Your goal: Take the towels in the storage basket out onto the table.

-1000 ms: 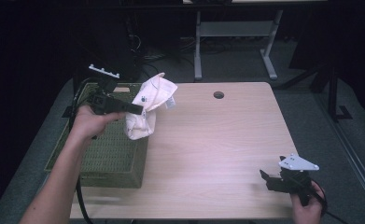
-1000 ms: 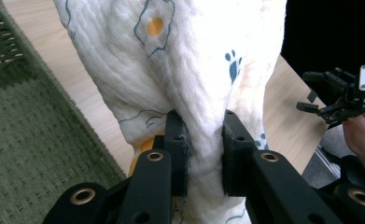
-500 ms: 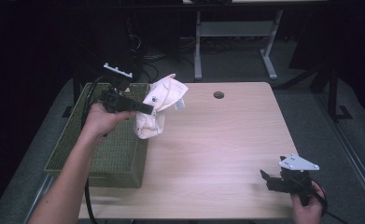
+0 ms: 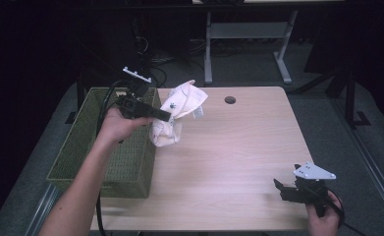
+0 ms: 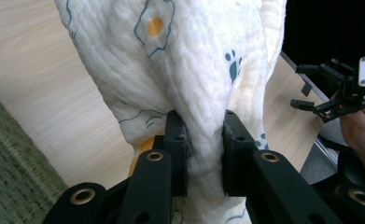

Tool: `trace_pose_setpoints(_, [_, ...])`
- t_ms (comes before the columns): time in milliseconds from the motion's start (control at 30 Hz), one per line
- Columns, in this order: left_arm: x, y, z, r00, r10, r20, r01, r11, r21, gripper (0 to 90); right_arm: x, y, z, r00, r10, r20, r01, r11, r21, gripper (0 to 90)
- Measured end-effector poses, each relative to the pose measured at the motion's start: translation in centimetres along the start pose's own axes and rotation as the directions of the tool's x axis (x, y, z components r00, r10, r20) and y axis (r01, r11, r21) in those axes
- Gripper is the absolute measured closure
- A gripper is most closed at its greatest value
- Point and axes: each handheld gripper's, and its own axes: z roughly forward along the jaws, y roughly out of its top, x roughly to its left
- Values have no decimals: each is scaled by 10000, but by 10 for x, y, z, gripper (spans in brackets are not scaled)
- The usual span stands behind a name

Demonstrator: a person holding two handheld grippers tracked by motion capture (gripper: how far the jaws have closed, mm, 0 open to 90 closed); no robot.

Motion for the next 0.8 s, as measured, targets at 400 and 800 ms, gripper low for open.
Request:
trace_pose_setpoints(400, [-10, 7, 18, 9995, 258, 202, -262, 9994, 208, 753, 0, 0, -1, 10000, -80, 26, 80, 9999, -77, 139])
trace_pose_setpoints(800, [-21, 15, 41, 9972, 540, 509, -564, 9972, 484, 752, -2, -1, -3, 10000, -50, 59, 51, 10000, -84, 139])
